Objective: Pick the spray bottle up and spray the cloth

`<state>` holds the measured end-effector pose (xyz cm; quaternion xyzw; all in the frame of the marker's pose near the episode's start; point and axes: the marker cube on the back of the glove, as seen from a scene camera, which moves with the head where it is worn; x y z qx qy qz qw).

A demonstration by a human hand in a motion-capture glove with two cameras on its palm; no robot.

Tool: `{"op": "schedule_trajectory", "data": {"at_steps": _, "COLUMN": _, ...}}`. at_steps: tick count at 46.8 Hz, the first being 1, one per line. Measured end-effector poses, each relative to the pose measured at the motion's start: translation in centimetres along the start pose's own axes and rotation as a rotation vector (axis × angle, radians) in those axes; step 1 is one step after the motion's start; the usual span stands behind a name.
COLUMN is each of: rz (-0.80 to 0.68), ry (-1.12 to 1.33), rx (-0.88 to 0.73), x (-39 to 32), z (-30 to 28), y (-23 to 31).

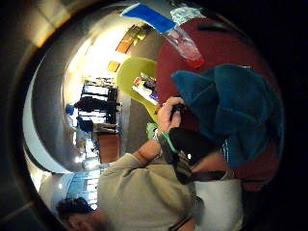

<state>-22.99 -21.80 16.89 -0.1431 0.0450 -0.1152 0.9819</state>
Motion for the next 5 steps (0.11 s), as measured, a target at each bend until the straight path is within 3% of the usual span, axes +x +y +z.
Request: {"op": "schedule_trajectory", "data": {"at_steps": 5, "rz": 0.02, "ry": 0.04, "rx": -0.001, "x": 0.22, "z": 0.07, "y": 0.62}}
